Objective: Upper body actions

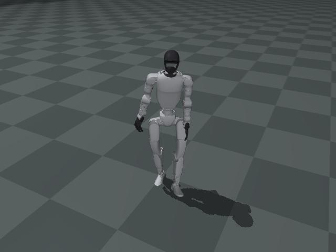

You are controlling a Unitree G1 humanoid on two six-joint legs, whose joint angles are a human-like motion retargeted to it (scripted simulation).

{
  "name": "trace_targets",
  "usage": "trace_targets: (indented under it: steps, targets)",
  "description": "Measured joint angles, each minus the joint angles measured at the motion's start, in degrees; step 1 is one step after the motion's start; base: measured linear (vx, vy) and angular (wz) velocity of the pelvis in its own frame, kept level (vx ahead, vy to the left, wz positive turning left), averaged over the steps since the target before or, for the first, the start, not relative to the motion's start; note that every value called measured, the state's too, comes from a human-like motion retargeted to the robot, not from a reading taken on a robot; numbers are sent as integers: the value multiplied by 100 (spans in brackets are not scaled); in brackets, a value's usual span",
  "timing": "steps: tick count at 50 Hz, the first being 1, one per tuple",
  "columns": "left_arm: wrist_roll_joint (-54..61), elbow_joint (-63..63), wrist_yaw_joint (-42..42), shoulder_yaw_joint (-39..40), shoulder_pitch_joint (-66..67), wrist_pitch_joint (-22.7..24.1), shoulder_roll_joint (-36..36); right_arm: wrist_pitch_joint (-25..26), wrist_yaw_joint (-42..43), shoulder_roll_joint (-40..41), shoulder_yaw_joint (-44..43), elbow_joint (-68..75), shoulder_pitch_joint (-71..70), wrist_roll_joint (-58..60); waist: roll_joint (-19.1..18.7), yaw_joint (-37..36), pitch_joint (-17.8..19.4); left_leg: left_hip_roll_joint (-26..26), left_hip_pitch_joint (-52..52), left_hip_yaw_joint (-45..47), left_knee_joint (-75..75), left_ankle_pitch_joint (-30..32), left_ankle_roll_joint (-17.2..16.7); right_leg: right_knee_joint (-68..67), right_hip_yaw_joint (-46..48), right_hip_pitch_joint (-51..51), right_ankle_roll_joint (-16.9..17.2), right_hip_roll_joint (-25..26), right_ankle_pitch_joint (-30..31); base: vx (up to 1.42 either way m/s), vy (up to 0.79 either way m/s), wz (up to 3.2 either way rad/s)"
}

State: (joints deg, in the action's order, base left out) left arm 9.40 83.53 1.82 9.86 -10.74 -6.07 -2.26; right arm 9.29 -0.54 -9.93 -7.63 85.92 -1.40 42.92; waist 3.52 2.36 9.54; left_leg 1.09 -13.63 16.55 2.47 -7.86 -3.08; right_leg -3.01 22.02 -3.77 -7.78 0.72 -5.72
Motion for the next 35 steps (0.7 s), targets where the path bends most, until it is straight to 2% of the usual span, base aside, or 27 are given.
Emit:
trace_targets:
  steps: [3, 5, 10, 15, 19, 20, 22, 25, 28, 30, 33, 35]
  targets:
    - [209, -51, 84, 131, -15, 18, 138, -2, 25, -90, 199, 117, 77, 620, 16, 190, -154, -480, 107, 2443, 181, -203, -409, 163, 1290, -112, 123, -202, -125, -36, -7, 379]
    - [284, -73, 91, 185, -37, 61, 216, -34, -12, -113, 246, 144, 151, 756, -12, 225, -286, -612, 253, 3261, 298, -193, -439, 233, 2085, -165, 216, -241, -231, -46, 1, 359]
    - [287, -33, 71, 147, -40, 154, 326, -8, 9, 14, -92, 185, 317, 383, 83, 33, -627, -905, 466, 3315, 817, 90, -244, 334, 3763, -349, 538, -366, -401, -32, 1, 297]
    - [368, 0, -21, 99, 173, 185, 347, 18, -130, 123, -316, 127, 366, -311, 244, 206, -1055, -1034, 1094, 4519, 853, 224, -151, 268, 5076, -480, 928, -508, -466, -23, 12, 288]
    - [417, 14, -4, 176, 283, 185, 435, -104, -151, 118, -515, -154, 365, -516, 123, 327, -1247, -789, 1323, 4589, 545, 416, -323, 239, 5783, -640, 1177, -349, -424, -16, 27, 245]
    - [426, 23, -23, 201, 322, 201, 475, -143, -132, 99, -549, -233, 390, -528, 108, 259, -1284, -666, 1390, 4766, 426, 331, -274, 204, 5827, -680, 1198, -346, -397, -7, 40, 147]
    - [443, 107, -24, 244, 331, 225, 532, -143, -81, 63, -581, -395, 433, -565, 43, 120, -1270, -555, 977, 3261, 426, 318, -122, 105, 5808, -825, 1151, -355, -208, -6, 38, 112]
    - [406, 210, -53, 217, 325, 217, 553, -175, 33, 55, -724, -556, 472, -788, -150, -64, -1133, -577, 970, 3210, 371, 289, 52, -239, 5561, -1019, 945, -403, 336, -15, 38, 121]
    - [222, 320, -53, 175, 306, 231, 464, -302, -43, 40, -801, -615, 469, -940, -556, 150, -984, -793, 1011, 2806, 338, 250, 93, -887, 5266, -1188, 397, -434, 895, -6, 26, 198]
    - [70, 442, -30, 97, 346, 197, 333, -240, -80, 47, -785, -625, 510, -864, -806, 457, -935, -941, 975, 2412, 372, 247, 136, -1470, 4827, -1159, 53, -525, 1046, 5, 28, 232]
    - [-317, 760, -9, -86, 231, 17, -17, -240, 4, 84, -755, -542, 478, -914, -859, 533, -776, -910, 960, 1931, 403, 260, 194, -2644, 3260, -554, 311, -932, 743, -3, 20, 158]
    - [-632, 987, -127, -124, 142, -80, -252, -225, -62, 129, -734, -513, 423, -892, -791, 498, -705, -782, 958, 1757, 328, 306, 261, -3181, 2178, 0, 434, -923, 592, -9, 7, 104]
